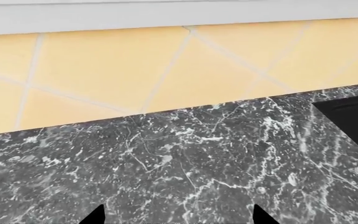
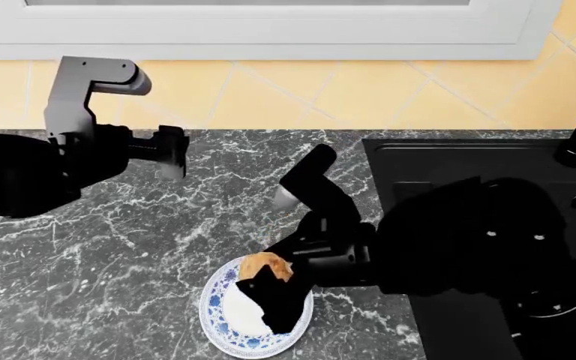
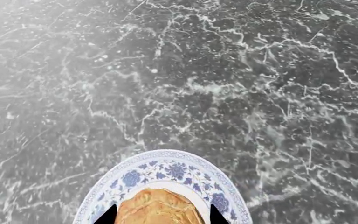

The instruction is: Place the pastries on the plates.

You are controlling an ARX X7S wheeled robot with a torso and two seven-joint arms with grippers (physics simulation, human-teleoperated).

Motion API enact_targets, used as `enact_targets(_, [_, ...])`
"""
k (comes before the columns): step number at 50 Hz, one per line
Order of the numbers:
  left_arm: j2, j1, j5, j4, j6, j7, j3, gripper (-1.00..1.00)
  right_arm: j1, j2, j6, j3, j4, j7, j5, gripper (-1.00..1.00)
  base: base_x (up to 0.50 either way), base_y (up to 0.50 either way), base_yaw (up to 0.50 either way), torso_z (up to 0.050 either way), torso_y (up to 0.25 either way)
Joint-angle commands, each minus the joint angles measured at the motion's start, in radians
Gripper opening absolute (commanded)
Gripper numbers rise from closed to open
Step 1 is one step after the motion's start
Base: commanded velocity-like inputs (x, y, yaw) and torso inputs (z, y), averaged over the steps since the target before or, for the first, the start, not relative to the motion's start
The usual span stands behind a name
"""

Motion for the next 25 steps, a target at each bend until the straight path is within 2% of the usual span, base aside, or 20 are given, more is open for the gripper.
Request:
enact_targets(1, [-0.005, 0.021, 0.003, 0.008, 0.014, -0.008, 0.000, 1.00, -0.013, -0.004, -0.015, -0.032, -0.019, -0.020, -0.021, -1.00, 0.00, 0.00, 0.00, 0.000, 0.000])
enact_targets(2, [-0.006, 0.021, 0.006, 0.010, 0.015, -0.007, 0.000, 1.00, -0.012, -0.004, -0.017, -0.031, -0.018, -0.018, -0.021, -1.00, 0.00, 0.00, 0.00, 0.000, 0.000])
enact_targets(3, [-0.006, 0.021, 0.004, 0.008, 0.015, -0.006, -0.001, 1.00, -0.010, -0.004, -0.016, -0.030, -0.016, -0.015, -0.018, 1.00, 0.00, 0.00, 0.00, 0.000, 0.000])
enact_targets(15, [-0.002, 0.008, 0.013, 0.002, 0.012, 0.006, 0.003, 1.00, 0.003, 0.004, -0.031, -0.026, -0.032, -0.010, -0.012, 1.00, 0.00, 0.00, 0.00, 0.000, 0.000])
enact_targets(25, [-0.011, -0.008, -0.012, 0.021, 0.002, -0.018, -0.012, 1.00, 0.095, 0.010, -0.048, 0.038, -0.016, 0.005, 0.024, 1.00, 0.00, 0.00, 0.00, 0.000, 0.000])
